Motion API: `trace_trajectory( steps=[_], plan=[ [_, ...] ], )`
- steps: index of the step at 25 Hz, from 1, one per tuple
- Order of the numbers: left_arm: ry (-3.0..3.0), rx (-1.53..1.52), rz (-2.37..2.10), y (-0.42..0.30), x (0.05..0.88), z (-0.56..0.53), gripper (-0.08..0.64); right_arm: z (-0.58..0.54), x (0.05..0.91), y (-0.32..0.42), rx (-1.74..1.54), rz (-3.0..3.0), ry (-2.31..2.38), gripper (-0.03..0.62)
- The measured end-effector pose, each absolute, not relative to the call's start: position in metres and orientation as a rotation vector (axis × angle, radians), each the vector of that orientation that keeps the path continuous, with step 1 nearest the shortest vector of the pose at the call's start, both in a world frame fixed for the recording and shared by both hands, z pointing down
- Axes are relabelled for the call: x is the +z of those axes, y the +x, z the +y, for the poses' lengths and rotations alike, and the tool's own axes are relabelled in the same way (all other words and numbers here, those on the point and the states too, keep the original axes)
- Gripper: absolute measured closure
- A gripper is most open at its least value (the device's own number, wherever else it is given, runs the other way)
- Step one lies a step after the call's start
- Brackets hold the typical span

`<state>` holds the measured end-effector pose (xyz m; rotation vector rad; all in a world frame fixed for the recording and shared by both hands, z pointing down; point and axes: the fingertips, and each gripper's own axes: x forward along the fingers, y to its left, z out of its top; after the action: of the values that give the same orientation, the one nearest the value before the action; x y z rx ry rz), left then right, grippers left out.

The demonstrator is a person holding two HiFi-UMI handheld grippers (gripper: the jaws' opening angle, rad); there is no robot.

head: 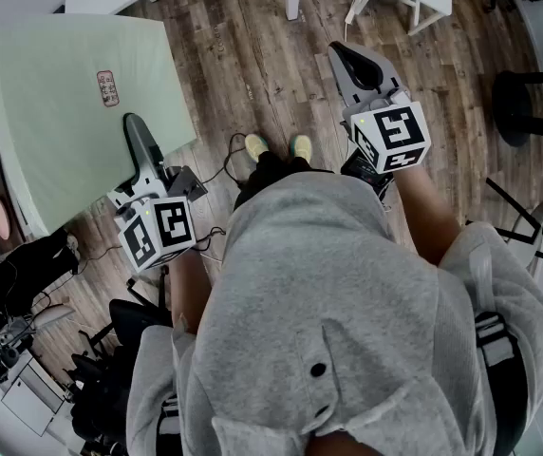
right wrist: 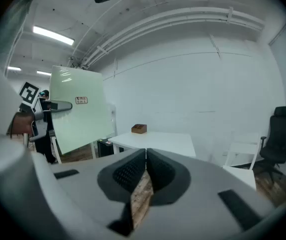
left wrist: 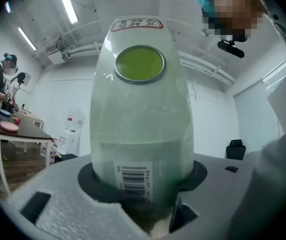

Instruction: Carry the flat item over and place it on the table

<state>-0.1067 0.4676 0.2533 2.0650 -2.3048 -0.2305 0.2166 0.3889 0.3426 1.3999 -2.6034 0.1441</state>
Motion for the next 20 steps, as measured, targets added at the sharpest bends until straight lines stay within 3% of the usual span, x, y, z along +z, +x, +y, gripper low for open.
trace_trajectory(
  steps=[20],
  plan=[
    [2.282,-0.257,-2.23,-0.044,0.239,0.442,0.296,0.378,0.336,0.246,0.178,-2.705,1.46,0.563]
  ],
)
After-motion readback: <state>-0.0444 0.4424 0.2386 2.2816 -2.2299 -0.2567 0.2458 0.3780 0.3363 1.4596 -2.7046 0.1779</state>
